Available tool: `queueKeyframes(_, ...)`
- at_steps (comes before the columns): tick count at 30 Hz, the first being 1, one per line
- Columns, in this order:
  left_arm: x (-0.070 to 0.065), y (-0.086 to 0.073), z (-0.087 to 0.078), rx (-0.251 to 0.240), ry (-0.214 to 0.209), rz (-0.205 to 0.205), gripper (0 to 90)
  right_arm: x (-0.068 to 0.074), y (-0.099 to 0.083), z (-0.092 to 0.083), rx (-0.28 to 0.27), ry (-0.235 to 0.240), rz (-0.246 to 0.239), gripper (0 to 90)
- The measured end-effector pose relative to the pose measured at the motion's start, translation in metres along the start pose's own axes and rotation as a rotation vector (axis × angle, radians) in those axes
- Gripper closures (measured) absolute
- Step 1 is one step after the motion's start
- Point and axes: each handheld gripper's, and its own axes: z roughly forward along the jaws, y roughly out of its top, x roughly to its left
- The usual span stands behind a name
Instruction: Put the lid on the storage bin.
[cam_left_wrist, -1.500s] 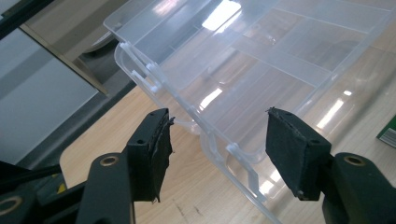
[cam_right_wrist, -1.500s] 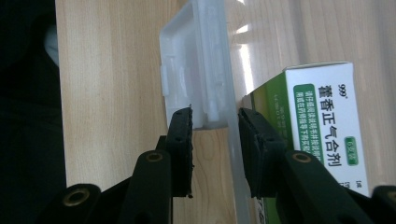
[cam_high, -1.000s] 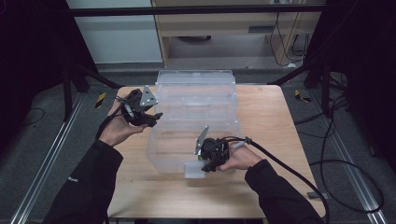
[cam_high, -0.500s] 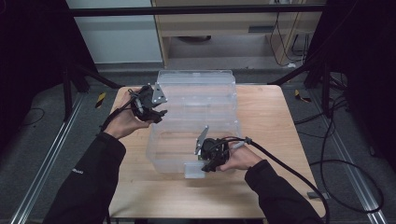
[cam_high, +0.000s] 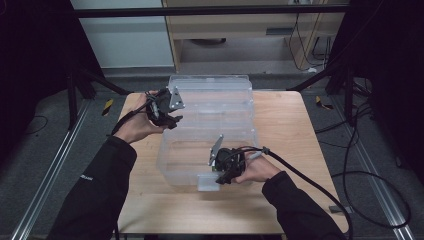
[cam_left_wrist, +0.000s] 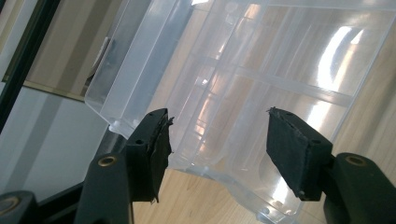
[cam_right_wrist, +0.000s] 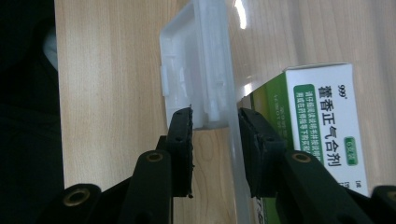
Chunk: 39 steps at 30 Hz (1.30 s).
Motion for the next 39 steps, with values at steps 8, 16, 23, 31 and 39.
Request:
queueKeyframes(8,-0.001,0.004,0.006,0.033,-0.006,0.059,39.8,0.0,0.0,0.0,0.0,-0.002,0.0,66.7)
queueKeyframes(16,-0.001,0.011,0.013,0.043,-0.004,0.098,40.4,0.0,0.0,0.0,-0.002,-0.005,-0.004,66.7)
queueKeyframes(23,0.002,0.023,0.017,0.051,-0.002,0.118,40.6,0.001,0.0,0.0,-0.003,-0.003,-0.005,66.7)
queueKeyframes(31,0.003,0.03,0.022,0.055,-0.009,0.147,41.1,0.001,0.0,0.0,0.0,-0.004,-0.005,66.7)
queueKeyframes(39,-0.001,0.036,0.035,0.075,-0.023,0.183,42.2,0.001,0.0,0.0,-0.001,-0.006,-0.003,66.7)
